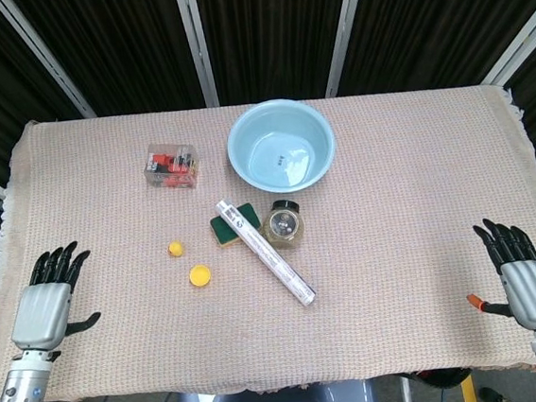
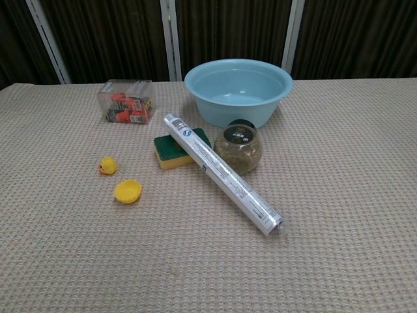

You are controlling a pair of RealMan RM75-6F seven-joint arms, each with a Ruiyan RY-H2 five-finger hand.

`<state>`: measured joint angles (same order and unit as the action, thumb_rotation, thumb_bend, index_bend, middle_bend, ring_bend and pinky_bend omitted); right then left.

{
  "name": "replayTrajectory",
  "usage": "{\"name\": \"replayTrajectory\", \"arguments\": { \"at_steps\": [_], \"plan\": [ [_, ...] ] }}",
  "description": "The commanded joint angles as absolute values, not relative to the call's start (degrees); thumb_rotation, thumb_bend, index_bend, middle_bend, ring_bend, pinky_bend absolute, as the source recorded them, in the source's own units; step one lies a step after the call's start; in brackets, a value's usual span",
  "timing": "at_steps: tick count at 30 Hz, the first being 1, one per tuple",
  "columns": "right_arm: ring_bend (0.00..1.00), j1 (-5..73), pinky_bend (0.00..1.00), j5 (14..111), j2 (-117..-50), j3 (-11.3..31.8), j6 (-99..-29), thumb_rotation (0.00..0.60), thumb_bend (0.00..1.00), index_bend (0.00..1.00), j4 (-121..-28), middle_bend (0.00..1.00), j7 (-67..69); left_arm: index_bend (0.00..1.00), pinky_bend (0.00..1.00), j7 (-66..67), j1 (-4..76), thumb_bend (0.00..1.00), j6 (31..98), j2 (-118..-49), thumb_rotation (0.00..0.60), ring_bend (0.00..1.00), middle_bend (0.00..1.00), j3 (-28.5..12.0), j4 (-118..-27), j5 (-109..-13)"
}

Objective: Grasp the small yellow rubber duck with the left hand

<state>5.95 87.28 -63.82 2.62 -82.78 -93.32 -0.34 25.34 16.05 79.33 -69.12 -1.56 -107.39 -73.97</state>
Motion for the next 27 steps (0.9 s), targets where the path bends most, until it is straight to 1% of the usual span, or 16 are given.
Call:
{"name": "replayTrajectory", "arguments": {
  "at_steps": [1, 5, 8, 11, 17, 27],
  "plan": [
    [0.0, 6.0, 0.04, 87.3, -63.8, 2.6, -82.8, 0.6, 0.05, 0.02, -93.3, 0.0, -0.3, 0.16, 0.0, 27.8, 19.1, 0.13, 76.0, -71.7, 0.6, 0.0, 0.0, -4.6, -106.3, -70.2],
    [0.0, 5.9, 0.04, 87.1, -63.7, 2.7, -82.7, 0.6, 0.05, 0.02, -93.2, 0.0, 0.0, 0.19, 0.0, 31.8, 23.5, 0.15, 71.7, -75.8, 0.6, 0.0, 0.0, -8.8, -104.1, -62.7],
    [0.0, 5.9, 0.04, 87.3, -63.6, 2.7, -82.8, 0.6, 0.05, 0.02, -93.2, 0.0, 0.3, 0.23, 0.0, 35.6, 26.8, 0.18, 69.7, -79.6, 0.6, 0.0, 0.0, -11.5, -101.4, -56.9],
    [0.0, 6.0, 0.04, 87.5, -63.6, 2.6, -82.9, 0.6, 0.05, 0.02, -93.3, 0.0, 0.5, 0.26, 0.0, 39.2, 29.7, 0.18, 68.6, -83.3, 0.6, 0.0, 0.0, -13.4, -98.7, -51.8],
    [0.0, 6.0, 0.04, 87.3, -63.4, 2.7, -82.7, 0.6, 0.05, 0.02, -93.2, 0.0, 1.2, 0.3, 0.0, 45.6, 34.5, 0.18, 68.5, -89.6, 0.6, 0.0, 0.0, -15.4, -93.0, -44.3],
    [0.0, 6.1, 0.04, 87.5, -63.1, 2.7, -82.7, 0.6, 0.05, 0.02, -93.5, 0.0, 2.1, 0.32, 0.0, 48.5, 39.0, 0.18, 68.1, -96.8, 0.6, 0.0, 0.0, -16.7, -86.5, -38.4]
  ]
}}
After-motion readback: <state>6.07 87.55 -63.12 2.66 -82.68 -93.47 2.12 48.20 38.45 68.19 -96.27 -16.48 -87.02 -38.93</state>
